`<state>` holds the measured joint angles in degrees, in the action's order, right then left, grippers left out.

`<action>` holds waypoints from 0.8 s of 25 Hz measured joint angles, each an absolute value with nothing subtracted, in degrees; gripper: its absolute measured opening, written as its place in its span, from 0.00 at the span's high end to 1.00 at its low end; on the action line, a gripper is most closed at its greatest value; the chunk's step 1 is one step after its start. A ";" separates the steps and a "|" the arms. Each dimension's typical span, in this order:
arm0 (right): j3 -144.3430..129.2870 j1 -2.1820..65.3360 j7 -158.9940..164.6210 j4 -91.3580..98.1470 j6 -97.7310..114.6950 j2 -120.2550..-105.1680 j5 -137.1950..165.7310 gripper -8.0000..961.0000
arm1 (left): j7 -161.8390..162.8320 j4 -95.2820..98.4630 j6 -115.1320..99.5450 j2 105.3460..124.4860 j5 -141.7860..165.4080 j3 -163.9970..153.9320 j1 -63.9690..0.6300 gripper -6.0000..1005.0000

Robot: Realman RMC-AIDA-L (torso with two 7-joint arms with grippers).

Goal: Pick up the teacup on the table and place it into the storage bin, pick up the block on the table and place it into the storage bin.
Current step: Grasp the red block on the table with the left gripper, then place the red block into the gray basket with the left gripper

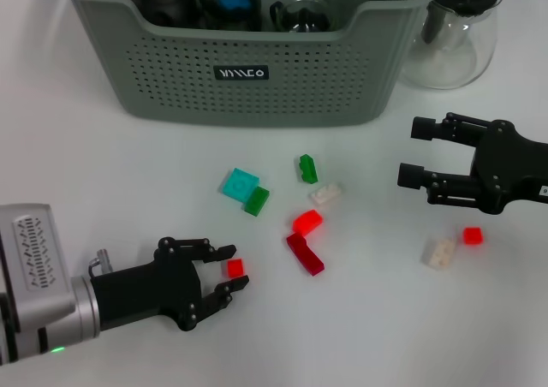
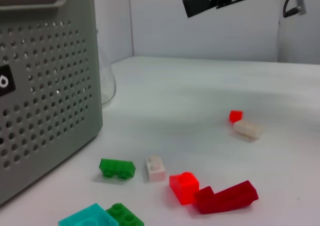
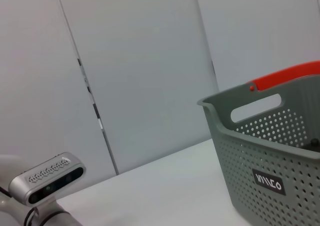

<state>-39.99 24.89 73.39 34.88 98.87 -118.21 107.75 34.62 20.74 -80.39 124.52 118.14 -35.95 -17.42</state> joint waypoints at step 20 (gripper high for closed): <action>-39.55 24.79 73.46 34.88 98.87 -118.04 107.75 0.13 | 58.76 32.07 -110.31 122.90 113.05 -25.80 -20.96 0.81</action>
